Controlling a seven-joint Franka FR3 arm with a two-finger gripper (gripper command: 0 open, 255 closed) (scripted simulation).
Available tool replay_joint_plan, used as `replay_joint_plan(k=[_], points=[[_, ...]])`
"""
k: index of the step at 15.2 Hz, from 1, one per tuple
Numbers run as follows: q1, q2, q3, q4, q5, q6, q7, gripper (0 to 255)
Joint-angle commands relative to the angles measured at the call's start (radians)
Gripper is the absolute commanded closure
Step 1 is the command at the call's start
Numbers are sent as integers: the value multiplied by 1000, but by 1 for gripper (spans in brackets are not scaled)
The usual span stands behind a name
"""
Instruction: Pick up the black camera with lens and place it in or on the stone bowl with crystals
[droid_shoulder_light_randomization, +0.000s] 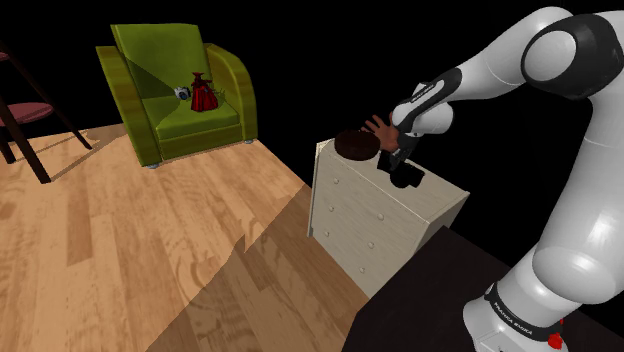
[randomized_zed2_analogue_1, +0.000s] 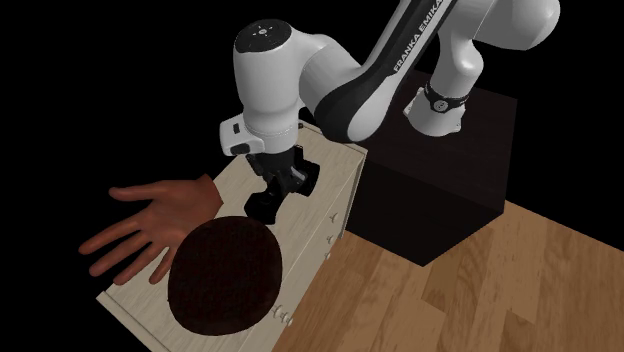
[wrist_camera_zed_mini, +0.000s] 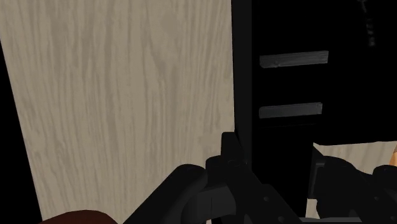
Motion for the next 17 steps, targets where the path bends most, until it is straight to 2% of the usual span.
replay_joint_plan(k=[1,17], points=[[0,0,0,0,0,0,0,255],[25,-143,-34,45,-96,-176,68,255]])
